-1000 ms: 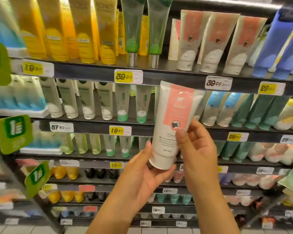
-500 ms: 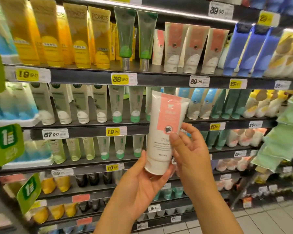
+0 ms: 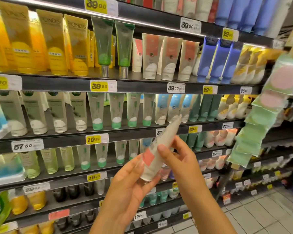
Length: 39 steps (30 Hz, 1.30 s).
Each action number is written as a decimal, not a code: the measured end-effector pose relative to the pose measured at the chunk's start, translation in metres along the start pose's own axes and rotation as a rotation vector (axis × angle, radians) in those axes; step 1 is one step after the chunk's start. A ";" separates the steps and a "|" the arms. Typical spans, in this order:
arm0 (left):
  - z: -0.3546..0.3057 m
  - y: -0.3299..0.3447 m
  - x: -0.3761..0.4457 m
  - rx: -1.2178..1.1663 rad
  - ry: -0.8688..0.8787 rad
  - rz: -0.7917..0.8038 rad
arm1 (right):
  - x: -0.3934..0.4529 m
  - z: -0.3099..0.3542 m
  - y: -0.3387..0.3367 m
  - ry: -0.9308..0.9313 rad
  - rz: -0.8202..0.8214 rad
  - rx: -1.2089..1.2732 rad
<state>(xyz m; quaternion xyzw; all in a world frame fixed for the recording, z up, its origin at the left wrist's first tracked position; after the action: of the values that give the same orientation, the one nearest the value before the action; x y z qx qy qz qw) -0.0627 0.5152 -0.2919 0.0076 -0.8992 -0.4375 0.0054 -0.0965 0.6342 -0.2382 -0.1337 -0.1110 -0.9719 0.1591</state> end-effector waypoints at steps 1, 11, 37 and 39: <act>0.000 0.001 0.000 0.012 0.005 -0.007 | 0.000 0.000 -0.001 0.006 0.001 -0.003; -0.005 0.015 -0.007 -0.065 -0.185 0.052 | 0.007 -0.010 -0.003 0.014 -0.053 0.195; 0.001 0.002 0.001 0.038 -0.066 0.076 | 0.009 -0.009 -0.013 -0.018 -0.080 0.026; 0.002 0.003 -0.001 0.021 -0.142 0.081 | 0.008 -0.007 -0.013 -0.026 -0.069 0.069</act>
<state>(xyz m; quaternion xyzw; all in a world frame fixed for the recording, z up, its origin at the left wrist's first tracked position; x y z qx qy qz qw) -0.0620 0.5188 -0.2907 -0.0600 -0.9013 -0.4271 -0.0406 -0.1099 0.6418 -0.2446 -0.1369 -0.1509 -0.9706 0.1283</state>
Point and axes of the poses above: each hand's wrist, its own x-axis towards the middle knuckle, its own y-axis out of the palm, z = x × y, the point moved 1 cm from there along x, towards the middle knuckle
